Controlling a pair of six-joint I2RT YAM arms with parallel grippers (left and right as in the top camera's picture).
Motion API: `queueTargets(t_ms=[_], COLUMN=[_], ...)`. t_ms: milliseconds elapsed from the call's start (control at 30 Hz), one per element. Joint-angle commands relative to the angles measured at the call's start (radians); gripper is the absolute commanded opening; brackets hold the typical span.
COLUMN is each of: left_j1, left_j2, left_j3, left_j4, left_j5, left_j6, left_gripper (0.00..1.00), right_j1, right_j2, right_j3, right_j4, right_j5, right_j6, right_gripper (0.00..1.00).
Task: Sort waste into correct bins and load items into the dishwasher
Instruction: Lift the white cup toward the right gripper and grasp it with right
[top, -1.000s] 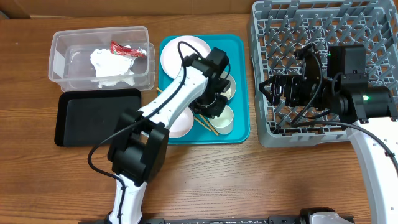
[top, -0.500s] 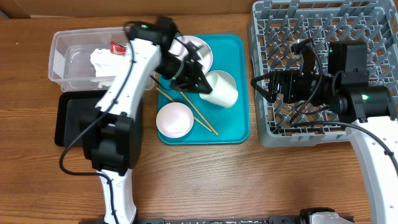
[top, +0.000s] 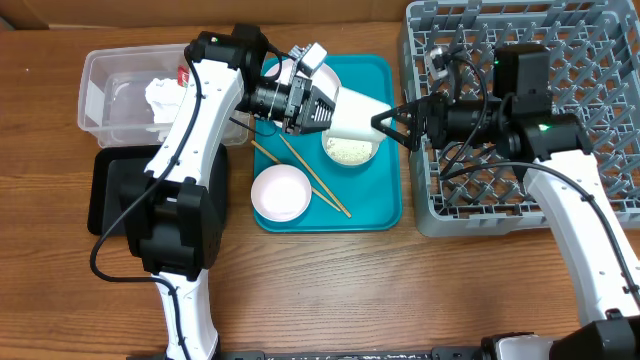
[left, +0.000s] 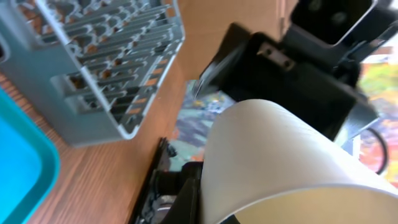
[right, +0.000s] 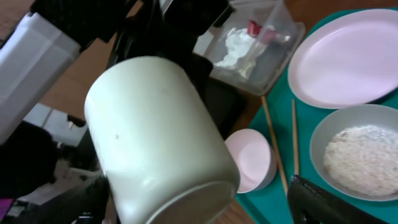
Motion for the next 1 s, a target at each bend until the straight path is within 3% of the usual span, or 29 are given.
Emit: queueTargets(t_ms=[0, 500, 867, 967], left_j1=[-0.010, -0.039, -0.040, -0.040], left_j2=[-0.008, -0.008, -0.008, -0.008], left_j3=[0.019, 0.019, 0.019, 0.019], left_j4=[-0.003, 0.003, 0.055, 0.055], left_j5=[0.134, 0.163, 0.163, 0.163], left_j6=[0.048, 0.044, -0.012, -0.012], left_gripper=[0.04, 0.04, 0.04, 0.04], right_j1=[0.004, 0.006, 0.056, 0.069], right_j2=[-0.005, -0.005, -0.005, -0.005], right_j3=[0.024, 0.024, 0.024, 0.024], right_j4=[0.011, 0.166, 0.178, 0.179], right_j5=[-0.066, -0.204, -0.200, -0.191], right_j6=[0.005, 0.026, 0.027, 0.027], right_gripper=[0.92, 0.71, 0.71, 0.82])
